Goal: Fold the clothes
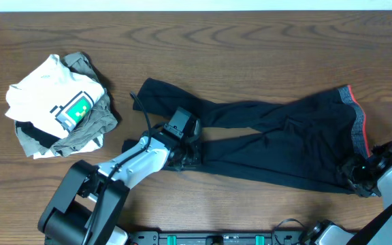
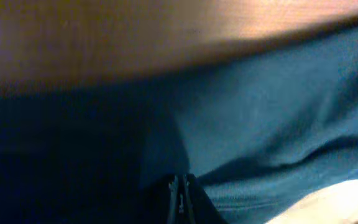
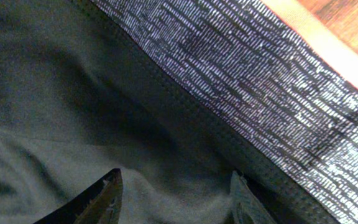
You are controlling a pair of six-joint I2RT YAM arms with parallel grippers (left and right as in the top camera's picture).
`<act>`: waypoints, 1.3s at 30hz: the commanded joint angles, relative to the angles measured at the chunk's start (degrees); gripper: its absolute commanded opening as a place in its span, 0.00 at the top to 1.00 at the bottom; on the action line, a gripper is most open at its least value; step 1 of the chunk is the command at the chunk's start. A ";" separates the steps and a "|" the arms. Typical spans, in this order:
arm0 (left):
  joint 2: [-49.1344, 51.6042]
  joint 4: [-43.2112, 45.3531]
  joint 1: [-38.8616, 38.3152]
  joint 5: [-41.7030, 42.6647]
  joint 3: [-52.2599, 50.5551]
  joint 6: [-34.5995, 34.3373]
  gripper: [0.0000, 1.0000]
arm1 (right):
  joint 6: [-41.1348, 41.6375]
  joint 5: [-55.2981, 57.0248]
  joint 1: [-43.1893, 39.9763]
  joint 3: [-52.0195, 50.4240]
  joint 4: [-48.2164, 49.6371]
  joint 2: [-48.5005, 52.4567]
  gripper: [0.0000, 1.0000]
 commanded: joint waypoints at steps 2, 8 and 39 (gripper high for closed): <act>0.42 -6.32 0.15 1.81 0.55 -1.64 0.92 | -0.15 1.70 0.09 -1.77 0.11 0.85 0.45; 0.28 -16.15 1.86 4.17 0.57 -2.16 0.94 | -0.13 2.34 0.09 -1.77 0.11 0.90 0.45; -5.84 -32.92 15.26 5.16 5.27 7.82 0.73 | -0.13 3.17 0.09 -1.77 -0.17 0.90 0.44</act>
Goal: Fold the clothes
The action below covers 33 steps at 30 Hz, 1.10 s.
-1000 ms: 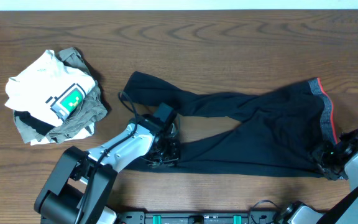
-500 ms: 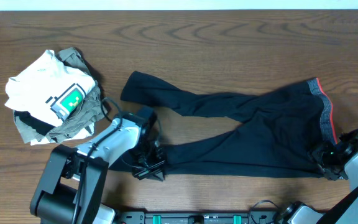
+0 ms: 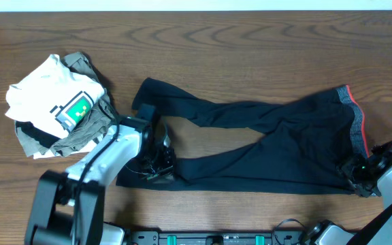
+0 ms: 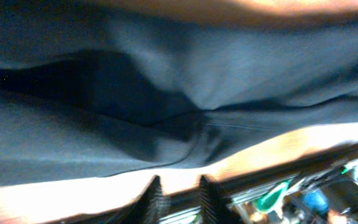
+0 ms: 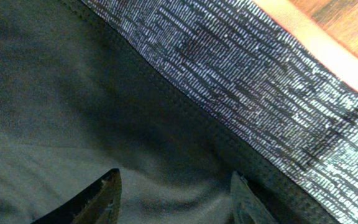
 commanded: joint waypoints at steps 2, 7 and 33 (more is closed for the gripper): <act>-1.11 -0.96 0.26 -4.98 0.72 -2.97 0.71 | -0.13 2.99 0.09 -1.75 -0.28 0.90 0.44; -1.07 -1.22 0.24 -5.97 -0.31 -8.41 0.69 | -0.13 2.97 0.09 -1.75 -0.26 0.90 0.43; -0.04 4.39 0.24 -9.38 -3.91 -15.76 0.52 | -0.13 2.32 0.09 -1.75 -0.39 0.90 0.42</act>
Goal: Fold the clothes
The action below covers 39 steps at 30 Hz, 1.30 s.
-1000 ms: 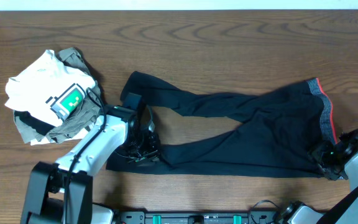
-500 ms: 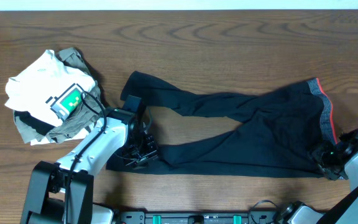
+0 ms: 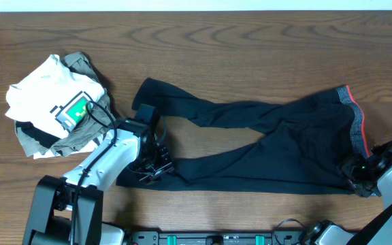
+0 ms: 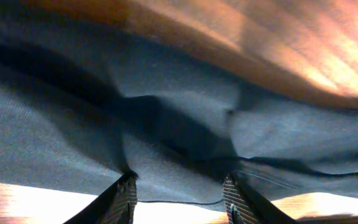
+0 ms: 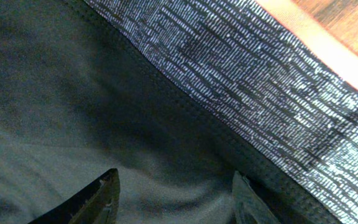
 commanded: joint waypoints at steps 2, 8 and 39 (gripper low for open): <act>0.76 -0.22 0.24 -1.14 -1.62 -1.27 0.52 | -0.11 2.49 0.09 -1.75 -0.44 0.94 0.43; 0.76 2.12 0.24 -1.18 -3.23 -1.90 0.52 | -0.11 2.49 0.09 -1.75 -0.66 0.94 0.42; -0.50 -21.59 0.26 9.68 -3.30 -2.05 0.94 | -0.13 2.51 0.09 -1.75 -0.28 0.94 0.42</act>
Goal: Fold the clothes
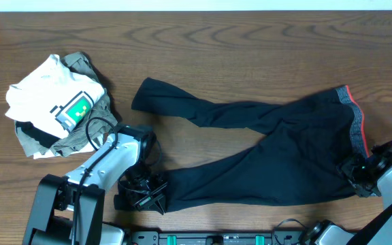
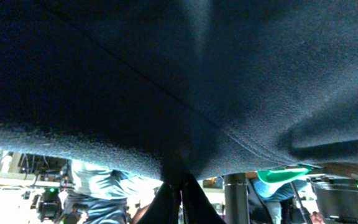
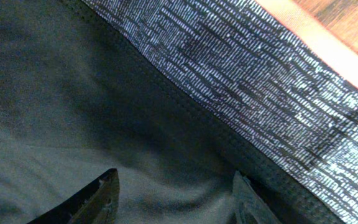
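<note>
Black pants lie spread across the table, with the grey, red-edged waistband at the right and both legs pointing left. My left gripper sits at the end of the near leg by the front edge. It is shut on that leg's fabric, and in the left wrist view the gripper pinches dark cloth that fills the frame. My right gripper rests open on the waistband's near corner. The right wrist view shows this gripper with its fingers spread over the fabric beside the waistband.
A pile of clothes, a white shirt with a green print over olive and dark pieces, lies at the left. The far leg's cuff ends close to that pile. The arms' base rail runs along the front edge.
My left gripper was open on the near leg's end and is now shut on it, closer to the front edge. The leg's end has come forward with it. The right gripper has not moved.
My left gripper was first shut on the near leg in mid-table. Then it was farther left, with that leg stretched out leftward. Then it stood open there. Now it grips the leg's end near the front edge. The right gripper stayed open on the waistband throughout.
</note>
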You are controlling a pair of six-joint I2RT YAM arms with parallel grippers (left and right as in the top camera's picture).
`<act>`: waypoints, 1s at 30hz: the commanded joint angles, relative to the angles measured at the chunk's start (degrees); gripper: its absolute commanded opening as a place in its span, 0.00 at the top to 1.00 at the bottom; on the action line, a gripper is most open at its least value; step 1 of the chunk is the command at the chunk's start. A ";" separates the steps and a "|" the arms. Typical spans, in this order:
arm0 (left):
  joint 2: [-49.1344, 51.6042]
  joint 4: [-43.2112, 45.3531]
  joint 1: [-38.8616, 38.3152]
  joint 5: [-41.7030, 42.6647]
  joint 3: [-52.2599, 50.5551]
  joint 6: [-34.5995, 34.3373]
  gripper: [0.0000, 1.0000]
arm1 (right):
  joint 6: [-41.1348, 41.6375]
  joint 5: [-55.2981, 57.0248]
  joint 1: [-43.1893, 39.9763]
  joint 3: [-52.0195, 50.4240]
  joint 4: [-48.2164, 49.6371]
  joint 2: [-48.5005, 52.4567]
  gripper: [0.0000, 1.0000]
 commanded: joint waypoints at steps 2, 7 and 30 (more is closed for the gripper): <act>-0.55 -0.55 0.24 0.59 -0.31 0.13 0.94 | -0.13 2.54 0.09 -1.75 -0.22 0.94 0.42; -2.71 -1.64 0.24 0.33 -0.31 0.09 0.94 | -0.13 2.54 0.09 -1.75 -0.20 0.94 0.42; -15.96 3.30 0.33 -9.16 -0.26 -7.43 0.93 | -0.13 2.54 0.09 -1.75 -0.20 0.94 0.41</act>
